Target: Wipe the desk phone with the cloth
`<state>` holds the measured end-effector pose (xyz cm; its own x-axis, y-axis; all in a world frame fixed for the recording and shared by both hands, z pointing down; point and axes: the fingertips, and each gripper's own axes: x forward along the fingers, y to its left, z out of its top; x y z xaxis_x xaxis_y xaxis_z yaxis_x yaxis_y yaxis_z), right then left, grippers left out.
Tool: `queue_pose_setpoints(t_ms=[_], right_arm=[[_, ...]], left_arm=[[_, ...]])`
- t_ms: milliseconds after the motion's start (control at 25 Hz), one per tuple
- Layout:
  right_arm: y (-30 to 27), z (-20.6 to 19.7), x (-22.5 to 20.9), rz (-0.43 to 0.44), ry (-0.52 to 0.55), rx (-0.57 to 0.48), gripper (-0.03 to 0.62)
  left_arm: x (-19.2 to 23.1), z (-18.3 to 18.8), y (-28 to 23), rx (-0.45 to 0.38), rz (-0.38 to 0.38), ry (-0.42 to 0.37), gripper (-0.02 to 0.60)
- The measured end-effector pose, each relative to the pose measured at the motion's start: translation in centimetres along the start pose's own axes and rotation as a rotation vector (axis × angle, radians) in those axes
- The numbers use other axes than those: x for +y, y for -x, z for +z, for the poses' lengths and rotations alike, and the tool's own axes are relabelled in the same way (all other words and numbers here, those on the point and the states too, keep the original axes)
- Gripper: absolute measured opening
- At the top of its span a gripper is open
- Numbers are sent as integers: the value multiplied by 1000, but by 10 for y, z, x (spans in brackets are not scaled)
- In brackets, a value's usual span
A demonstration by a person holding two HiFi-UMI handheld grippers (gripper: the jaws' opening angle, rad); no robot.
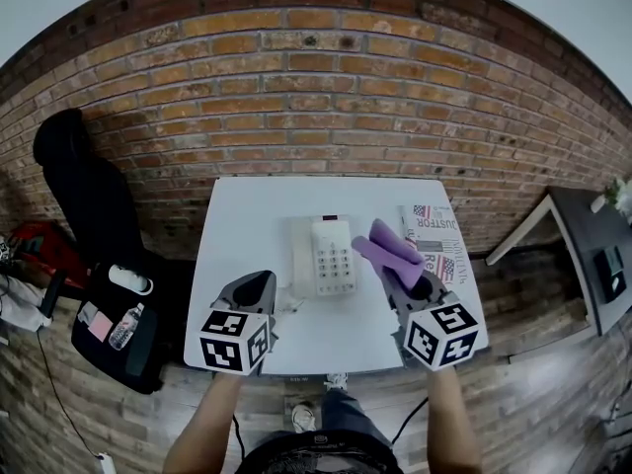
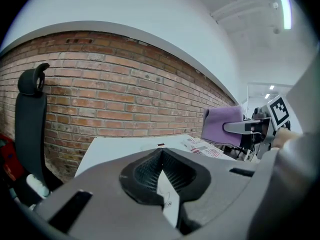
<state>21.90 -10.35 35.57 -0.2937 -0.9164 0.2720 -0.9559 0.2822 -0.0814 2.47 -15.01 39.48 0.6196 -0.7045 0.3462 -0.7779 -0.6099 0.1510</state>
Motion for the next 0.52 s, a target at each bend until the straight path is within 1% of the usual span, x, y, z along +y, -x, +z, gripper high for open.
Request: queue_pose_setpoints(t_ms=[520], right_arm=[[5,-4,8,7,-20,-11,44]], left_arm=[[0,-5,6,2,-3,3,5]])
